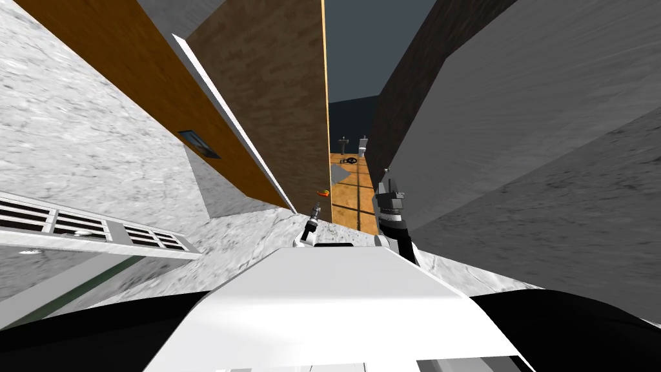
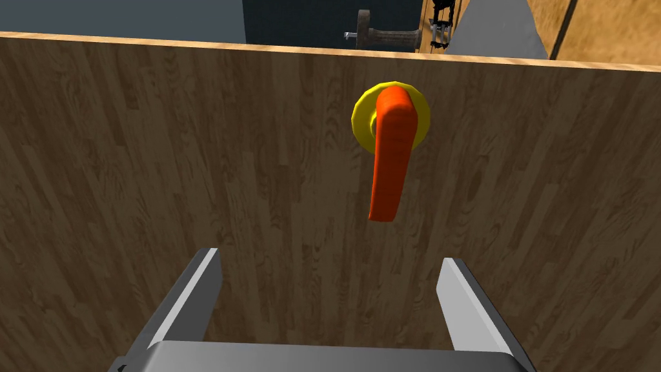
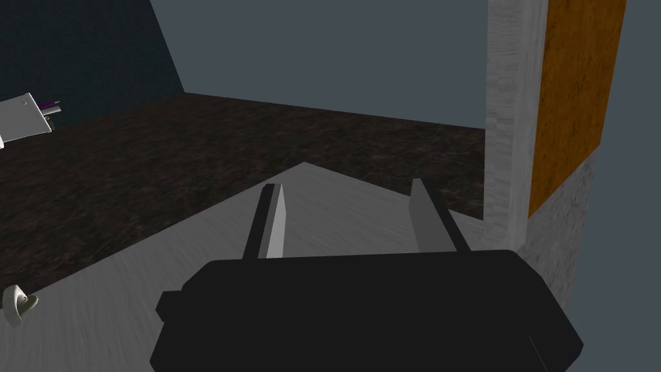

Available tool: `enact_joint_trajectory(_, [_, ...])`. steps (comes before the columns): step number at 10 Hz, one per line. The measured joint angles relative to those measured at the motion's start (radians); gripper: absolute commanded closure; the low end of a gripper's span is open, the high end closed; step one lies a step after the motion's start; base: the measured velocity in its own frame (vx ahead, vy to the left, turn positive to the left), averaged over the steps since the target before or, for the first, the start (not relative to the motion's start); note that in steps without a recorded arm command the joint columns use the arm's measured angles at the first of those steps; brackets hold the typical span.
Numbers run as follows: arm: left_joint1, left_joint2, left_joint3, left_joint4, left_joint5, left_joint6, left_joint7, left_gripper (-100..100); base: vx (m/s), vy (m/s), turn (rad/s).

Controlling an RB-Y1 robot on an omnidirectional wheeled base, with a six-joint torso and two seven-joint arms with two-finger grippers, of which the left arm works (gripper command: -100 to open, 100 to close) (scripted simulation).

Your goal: Push the door open

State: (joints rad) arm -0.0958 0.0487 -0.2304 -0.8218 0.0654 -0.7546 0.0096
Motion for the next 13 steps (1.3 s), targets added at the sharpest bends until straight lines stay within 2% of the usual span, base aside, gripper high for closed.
enact_joint_trajectory(1, [-0.003,-0.003,-0.005,0.008,0.001,0.004,-0.001,-100,0.031,0.062,-0.022])
enact_joint_trajectory(4, [-0.026,-0.009,-0.010,0.064,0.004,-0.011,-0.001,-100,0.038,0.056,-0.047])
enact_joint_trajectory(6, [-0.052,-0.016,-0.014,0.119,0.008,-0.023,0.000,-100,0.038,0.075,-0.052])
enact_joint_trajectory(8, [-0.060,-0.022,-0.022,0.146,0.010,-0.024,-0.001,-100,0.041,0.083,-0.041])
enact_joint_trajectory(10, [-0.075,-0.028,-0.027,0.186,0.012,-0.035,-0.002,-100,0.041,0.055,-0.026])
enact_joint_trajectory(11, [-0.076,-0.029,-0.027,0.188,0.012,-0.037,-0.001,-100,0.109,-0.021,-0.035])
enact_joint_trajectory(13, [-0.073,-0.014,-0.024,0.185,0.013,-0.035,-0.003,-100,0.167,-0.033,-0.018])
